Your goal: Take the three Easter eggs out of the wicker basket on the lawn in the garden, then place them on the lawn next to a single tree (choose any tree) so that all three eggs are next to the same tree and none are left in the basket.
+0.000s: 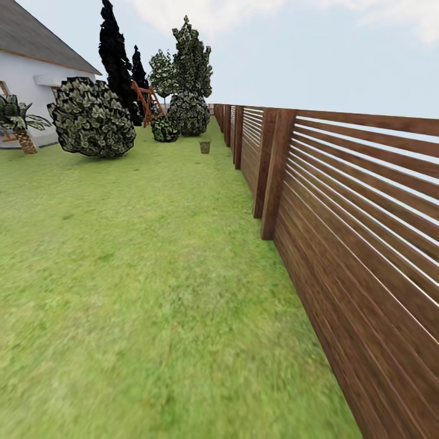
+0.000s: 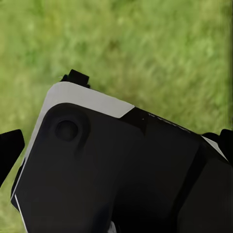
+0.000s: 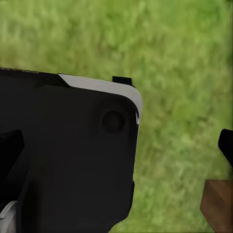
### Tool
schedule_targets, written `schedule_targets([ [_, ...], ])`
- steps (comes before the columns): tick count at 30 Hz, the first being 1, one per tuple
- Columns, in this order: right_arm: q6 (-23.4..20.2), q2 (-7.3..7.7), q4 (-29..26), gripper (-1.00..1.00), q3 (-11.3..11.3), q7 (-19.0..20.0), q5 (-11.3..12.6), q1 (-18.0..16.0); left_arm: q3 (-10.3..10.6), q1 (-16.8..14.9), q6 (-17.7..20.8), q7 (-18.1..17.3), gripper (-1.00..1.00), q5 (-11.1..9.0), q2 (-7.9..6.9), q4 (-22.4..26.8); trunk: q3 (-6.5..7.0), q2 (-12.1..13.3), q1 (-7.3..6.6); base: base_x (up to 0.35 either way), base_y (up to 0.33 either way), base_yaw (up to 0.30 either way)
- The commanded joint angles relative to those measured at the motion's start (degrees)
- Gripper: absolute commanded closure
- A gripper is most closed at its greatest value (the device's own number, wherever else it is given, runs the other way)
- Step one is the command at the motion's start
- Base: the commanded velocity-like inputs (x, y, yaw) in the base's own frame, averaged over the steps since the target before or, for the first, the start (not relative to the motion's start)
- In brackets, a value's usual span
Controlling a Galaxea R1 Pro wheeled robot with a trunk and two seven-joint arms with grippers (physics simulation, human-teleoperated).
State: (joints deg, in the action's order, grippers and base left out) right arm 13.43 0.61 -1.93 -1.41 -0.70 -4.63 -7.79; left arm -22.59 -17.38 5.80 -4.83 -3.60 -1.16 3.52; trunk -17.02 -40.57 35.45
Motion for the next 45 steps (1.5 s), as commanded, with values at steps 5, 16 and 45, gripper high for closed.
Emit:
schedule_targets([
  [5,0.0,0.0,0.0,-1.0,0.0,0.0,0.0,0.0,0.0,0.0,0.0,0.0,-1.0,0.0,-0.07,0.0,0.0,0.0,0.0,0.332,0.0,0.0],
  [16,0.2,-0.02,0.0,-1.0,0.0,0.0,0.0,0.0,0.0,0.0,0.0,0.0,-1.0,0.1,-0.07,0.0,0.0,0.0,0.0,0.332,0.0,0.0],
  [45,0.2,0.16,0.2,-1.0,0.1,-0.4,0.6,0.0,0.0,0.0,0.0,0.0,-1.0,0.0,-0.09,0.0,0.0,0.0,0.0,0.332,0.0,0.126],
])
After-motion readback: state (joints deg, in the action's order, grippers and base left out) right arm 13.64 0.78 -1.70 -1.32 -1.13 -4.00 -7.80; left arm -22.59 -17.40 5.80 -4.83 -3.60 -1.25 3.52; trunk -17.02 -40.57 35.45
